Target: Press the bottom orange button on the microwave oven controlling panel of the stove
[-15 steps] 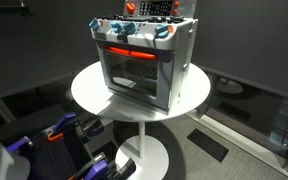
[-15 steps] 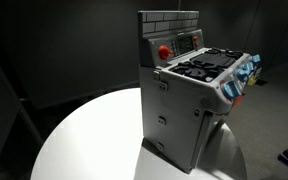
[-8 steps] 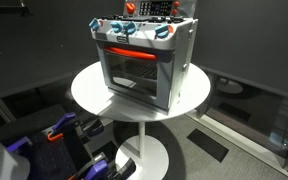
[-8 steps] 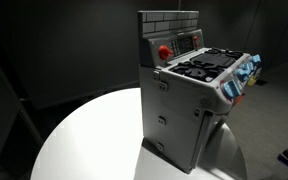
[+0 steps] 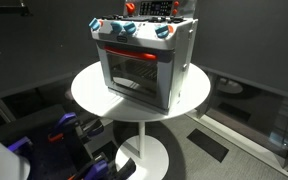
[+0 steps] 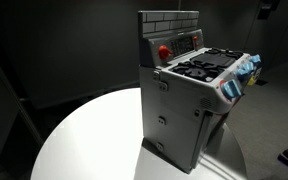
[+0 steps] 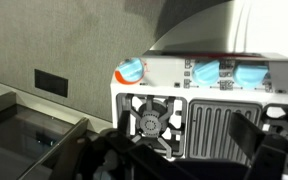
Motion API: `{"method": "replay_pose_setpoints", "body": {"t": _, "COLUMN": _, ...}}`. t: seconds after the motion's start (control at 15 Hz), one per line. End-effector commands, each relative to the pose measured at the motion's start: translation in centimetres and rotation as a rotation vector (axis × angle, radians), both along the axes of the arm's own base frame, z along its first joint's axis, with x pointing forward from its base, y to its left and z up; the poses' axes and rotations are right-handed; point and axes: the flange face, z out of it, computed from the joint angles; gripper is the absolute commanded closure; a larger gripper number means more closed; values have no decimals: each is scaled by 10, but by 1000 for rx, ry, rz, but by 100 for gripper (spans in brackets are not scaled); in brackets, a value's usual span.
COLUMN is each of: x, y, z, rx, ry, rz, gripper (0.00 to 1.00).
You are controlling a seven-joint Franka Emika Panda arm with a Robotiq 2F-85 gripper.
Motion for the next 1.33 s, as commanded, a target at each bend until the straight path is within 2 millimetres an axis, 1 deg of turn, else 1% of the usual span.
{"method": "replay_pose_setpoints", "body": {"t": 0.0, "x": 44, "y": -3, "z": -1, "rx": 25, "ry": -62, "rz": -40, "gripper": 0}}
{"method": "replay_pose_setpoints", "body": {"t": 0.2, "x": 77, "y": -9, "z": -13, "rx": 50, "ry": -97, "rz": -67, "gripper": 0}}
{"method": "replay_pose_setpoints", "body": {"t": 0.4, "x": 110, "y": -19, "z": -26, "rx": 65, "ry": -127, "rz": -103, "gripper": 0}}
{"method": "replay_pose_setpoints", "body": {"t": 0.6, "x": 135, "y": -28, "z": -39, "rx": 74, "ry": -144, "rz": -136, "gripper": 0}}
{"method": "replay_pose_setpoints", "body": {"t": 0.87, "x": 157, "y": -35, "z": -50, "rx": 77, "ry": -154, "rz": -164, "gripper": 0}}
{"method": "replay_pose_setpoints", "body": {"t": 1.27, "x": 179, "y": -39, "z": -59, "rx": 75, "ry": -150, "rz": -195, "gripper": 0}}
